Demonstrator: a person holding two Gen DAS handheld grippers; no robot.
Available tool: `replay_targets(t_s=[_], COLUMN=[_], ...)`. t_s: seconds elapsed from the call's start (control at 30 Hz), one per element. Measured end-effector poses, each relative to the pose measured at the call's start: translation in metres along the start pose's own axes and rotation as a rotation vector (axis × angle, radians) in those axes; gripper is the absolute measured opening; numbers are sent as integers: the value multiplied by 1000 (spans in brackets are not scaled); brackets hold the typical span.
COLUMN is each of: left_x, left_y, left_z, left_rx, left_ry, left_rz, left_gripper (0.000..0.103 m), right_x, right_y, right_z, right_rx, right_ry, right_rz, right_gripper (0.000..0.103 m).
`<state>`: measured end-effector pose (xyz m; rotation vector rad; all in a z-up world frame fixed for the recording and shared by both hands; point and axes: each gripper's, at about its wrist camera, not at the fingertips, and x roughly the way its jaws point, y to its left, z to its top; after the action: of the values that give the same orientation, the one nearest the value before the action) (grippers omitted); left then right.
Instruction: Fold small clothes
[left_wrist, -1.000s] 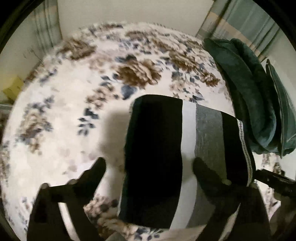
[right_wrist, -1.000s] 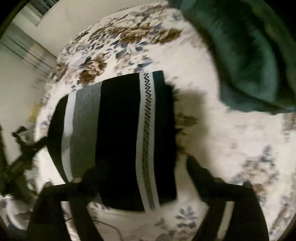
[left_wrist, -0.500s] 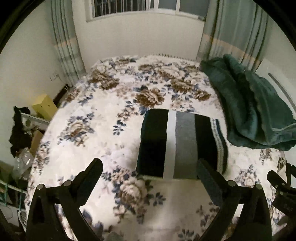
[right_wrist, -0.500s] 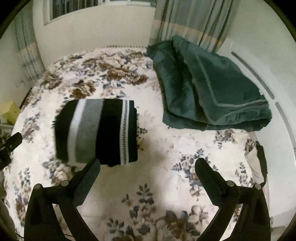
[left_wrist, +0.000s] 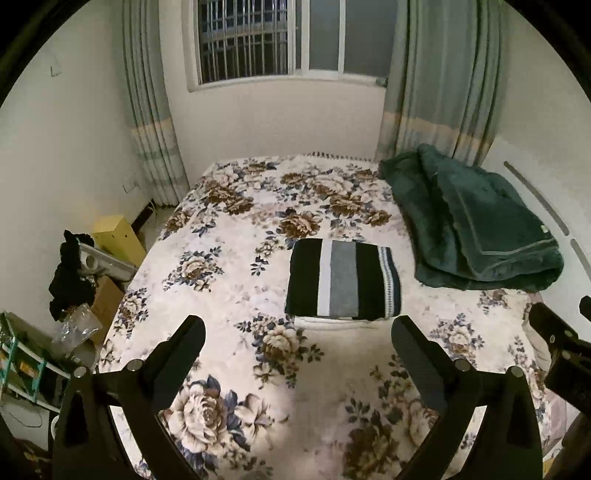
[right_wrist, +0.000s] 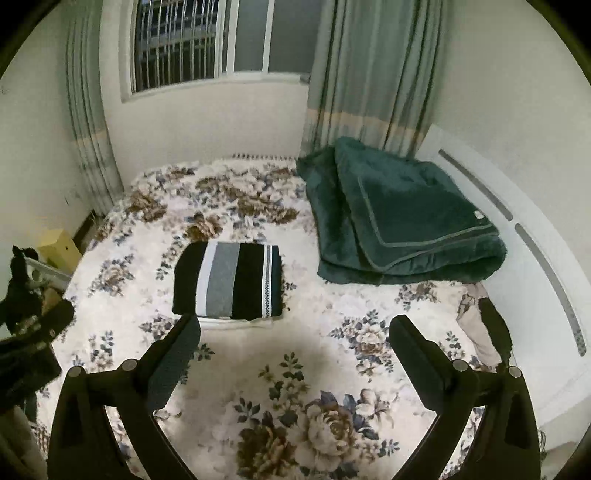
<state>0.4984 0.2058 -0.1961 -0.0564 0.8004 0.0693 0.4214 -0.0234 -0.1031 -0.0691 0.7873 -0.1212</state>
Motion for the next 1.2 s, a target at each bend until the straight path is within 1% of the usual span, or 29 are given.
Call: replay_targets(t_s=[0.13,0.2,0.27,0.4,0.6,0.7,0.83,1.07,1.2], left_x=[-44,-64,-80,-116,-153,-164,-168,-178,-181], left_y=[-4,-6,-5,-10,-16,-17,-18,-22,-23], left_z=[-7,-8,-12,-14,-18,-21,-23,-25,-28], left_rx=[-2,-11,-17,-5,-8,-10,-12,-13,-6], left_ry=[-55,-73,-92,-133,-177,-181,-191,-204,-214], left_rz=[21,17,15,7,-11,-18,-15,-24,-9], left_gripper=[103,103,103,103,103,103,103,103,103], right_x=[-57,-87,-106,-155,-202,-215,-232,-235,-234], right_y=[-8,-15,-20,-35,-53,-61,-69,-75,-76], right_z=[-10,-16,-19,-27,-36,-38,-39,-40,-40], right_rx=[-6,-3,-4,-1,2,4,6,0,-9], right_ry=[-48,-69,-86,-131,-173,-181,-203,-202,-179], right_rz=[11,23,27,43,61,69,74,79,89], right_gripper=[103,103,103,103,103,103,103,103,103])
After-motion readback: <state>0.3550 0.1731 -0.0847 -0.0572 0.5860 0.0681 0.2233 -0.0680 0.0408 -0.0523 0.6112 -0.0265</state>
